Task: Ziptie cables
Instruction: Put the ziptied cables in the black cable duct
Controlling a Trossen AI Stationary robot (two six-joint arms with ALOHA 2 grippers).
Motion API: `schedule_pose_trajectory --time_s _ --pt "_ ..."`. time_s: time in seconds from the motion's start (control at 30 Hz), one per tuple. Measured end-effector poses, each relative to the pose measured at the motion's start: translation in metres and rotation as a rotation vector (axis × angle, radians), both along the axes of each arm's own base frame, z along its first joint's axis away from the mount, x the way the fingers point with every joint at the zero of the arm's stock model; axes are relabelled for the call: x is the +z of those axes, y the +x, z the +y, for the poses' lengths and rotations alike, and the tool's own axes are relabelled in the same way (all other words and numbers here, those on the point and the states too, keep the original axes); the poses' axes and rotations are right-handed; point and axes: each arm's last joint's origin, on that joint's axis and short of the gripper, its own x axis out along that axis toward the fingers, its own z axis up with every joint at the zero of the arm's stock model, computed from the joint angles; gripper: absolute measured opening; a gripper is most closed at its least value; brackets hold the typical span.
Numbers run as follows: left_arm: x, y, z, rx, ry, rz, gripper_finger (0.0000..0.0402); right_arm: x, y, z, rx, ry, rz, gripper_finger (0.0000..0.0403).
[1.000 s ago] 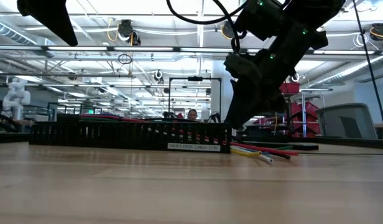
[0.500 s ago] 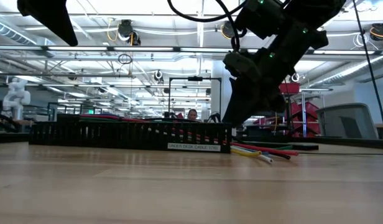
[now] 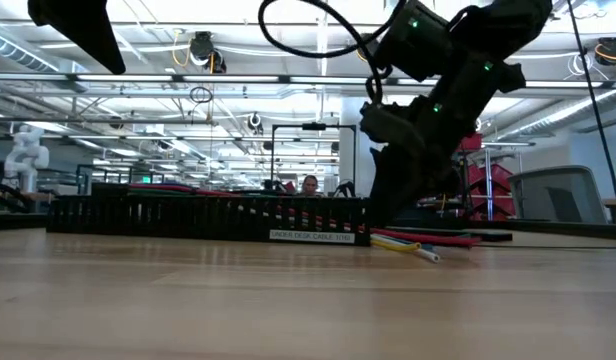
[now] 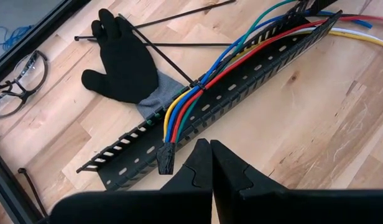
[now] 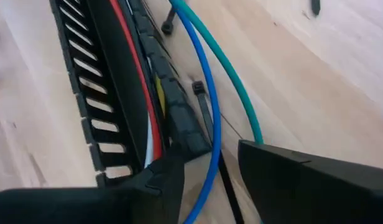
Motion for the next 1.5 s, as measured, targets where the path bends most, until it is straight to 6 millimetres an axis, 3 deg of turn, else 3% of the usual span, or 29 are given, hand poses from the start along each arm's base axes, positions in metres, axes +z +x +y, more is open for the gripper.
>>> schedule_pose_trajectory --time_s 0.2,0.57,0.9,1.23,1.5 --pt "0.0 0.0 0.0 0.0 -0.001 0.0 0.0 0.006 0.005 -0.006 -0.017 -0.002 -0.073 0.0132" --pt "0.0 0.0 0.0 0.0 -0.001 0.001 0.0 0.005 0.003 -0.006 -0.023 0.001 -0.052 0.0128" --pt "0.0 0.0 0.0 0.0 0.0 0.001 0.0 0.005 0.003 -0.008 -0.057 -0.015 -0.048 0.0008" --pt "0.0 0.001 0.0 0.002 0.012 -0.022 0.0 0.004 0.002 -0.006 -0.043 -0.004 -0.045 0.0006" --pt "0.001 0.002 -0.001 0.004 0.008 -0.04 0.0 0.004 -0.001 0.02 0.182 0.02 -0.008 0.0003"
